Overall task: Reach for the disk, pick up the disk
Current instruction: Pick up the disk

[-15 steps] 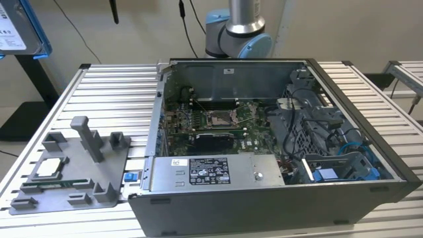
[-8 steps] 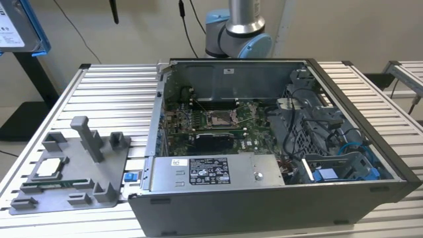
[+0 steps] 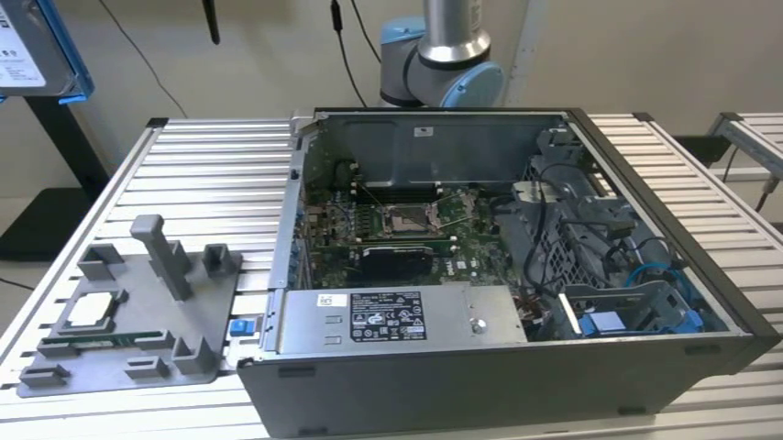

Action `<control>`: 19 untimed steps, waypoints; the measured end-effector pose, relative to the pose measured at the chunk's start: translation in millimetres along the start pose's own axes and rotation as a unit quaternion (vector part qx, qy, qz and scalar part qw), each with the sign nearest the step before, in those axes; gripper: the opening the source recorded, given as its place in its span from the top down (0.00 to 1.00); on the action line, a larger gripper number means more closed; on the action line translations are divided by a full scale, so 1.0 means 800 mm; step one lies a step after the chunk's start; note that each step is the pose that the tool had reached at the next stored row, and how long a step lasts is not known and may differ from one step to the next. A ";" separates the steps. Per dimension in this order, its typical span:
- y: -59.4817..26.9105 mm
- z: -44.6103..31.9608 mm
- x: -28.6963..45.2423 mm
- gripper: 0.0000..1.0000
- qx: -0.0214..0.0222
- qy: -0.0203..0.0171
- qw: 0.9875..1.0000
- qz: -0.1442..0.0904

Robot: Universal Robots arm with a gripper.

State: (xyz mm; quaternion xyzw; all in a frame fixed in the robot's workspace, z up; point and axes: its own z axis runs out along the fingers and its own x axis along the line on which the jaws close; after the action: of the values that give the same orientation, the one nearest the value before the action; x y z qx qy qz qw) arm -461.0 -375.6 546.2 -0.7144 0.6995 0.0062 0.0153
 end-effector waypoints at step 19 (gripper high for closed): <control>-0.038 0.0004 0.0008 1.00 0.000 -0.001 1.000 0.000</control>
State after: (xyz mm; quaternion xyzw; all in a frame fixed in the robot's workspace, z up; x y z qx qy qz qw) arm -430.3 -375.6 546.2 -0.7145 0.6995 0.0068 0.0156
